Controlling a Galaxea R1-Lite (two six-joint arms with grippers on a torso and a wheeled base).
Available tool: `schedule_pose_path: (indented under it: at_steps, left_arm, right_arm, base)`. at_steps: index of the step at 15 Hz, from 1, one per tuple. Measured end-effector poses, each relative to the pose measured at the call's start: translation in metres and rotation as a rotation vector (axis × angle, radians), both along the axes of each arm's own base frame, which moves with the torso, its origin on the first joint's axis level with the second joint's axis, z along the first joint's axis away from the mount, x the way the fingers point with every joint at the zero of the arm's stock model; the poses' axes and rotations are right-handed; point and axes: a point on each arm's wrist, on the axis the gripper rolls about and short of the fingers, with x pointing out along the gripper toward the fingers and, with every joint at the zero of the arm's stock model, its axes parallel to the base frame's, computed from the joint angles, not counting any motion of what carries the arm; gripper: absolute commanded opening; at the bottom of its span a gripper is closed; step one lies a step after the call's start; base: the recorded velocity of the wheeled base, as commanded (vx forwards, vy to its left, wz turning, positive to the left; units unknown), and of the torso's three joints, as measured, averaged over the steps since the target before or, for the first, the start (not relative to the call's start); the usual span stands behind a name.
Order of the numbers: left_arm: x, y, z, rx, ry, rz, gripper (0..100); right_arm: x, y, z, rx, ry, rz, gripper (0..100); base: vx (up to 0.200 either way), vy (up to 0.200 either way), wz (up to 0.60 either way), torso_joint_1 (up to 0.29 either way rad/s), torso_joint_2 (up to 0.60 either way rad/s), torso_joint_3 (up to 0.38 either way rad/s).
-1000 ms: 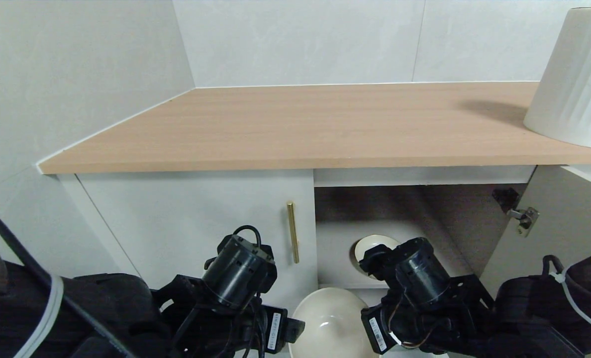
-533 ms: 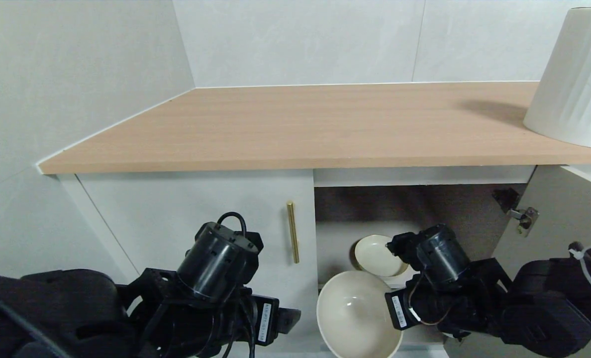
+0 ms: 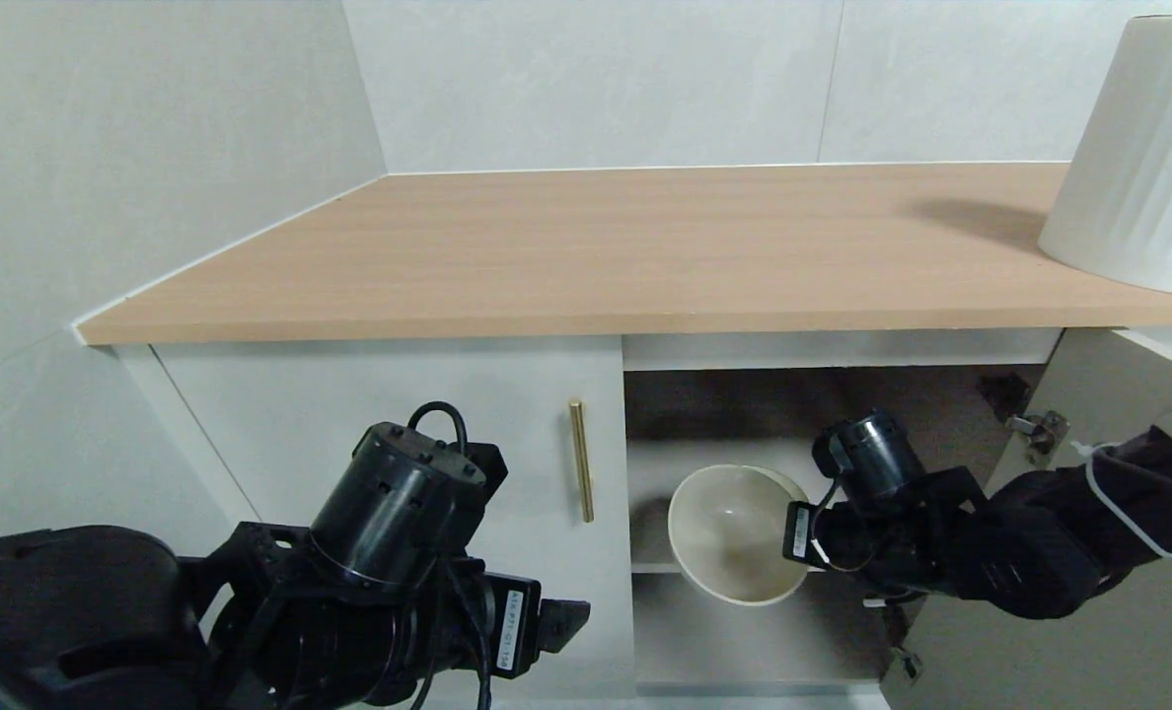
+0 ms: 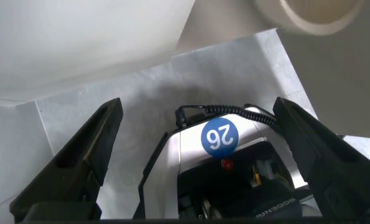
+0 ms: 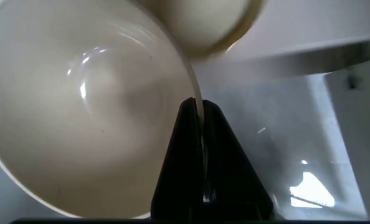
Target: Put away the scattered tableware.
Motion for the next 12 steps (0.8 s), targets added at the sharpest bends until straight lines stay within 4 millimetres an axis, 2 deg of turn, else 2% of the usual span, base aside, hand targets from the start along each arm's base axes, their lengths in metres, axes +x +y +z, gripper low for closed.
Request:
schedule_pose_path:
  at_steps: [5,12]
  left_arm:
    - [0.0,0.0,0.0,-0.001,-0.001,0.0,100]
    - [0.0,0.0,-0.001,0.003,0.003,0.0,100]
  right_arm:
    - [0.038,-0.003,-0.015,0.046,-0.017,-0.19,0]
    - [0.068,-0.012,-0.025,0.052,-0.045,-0.302,0]
  base:
    - [0.0,0.0,0.0,0.0,0.0,0.0]
    - [0.0,0.0,0.0,0.0,0.0,0.0]
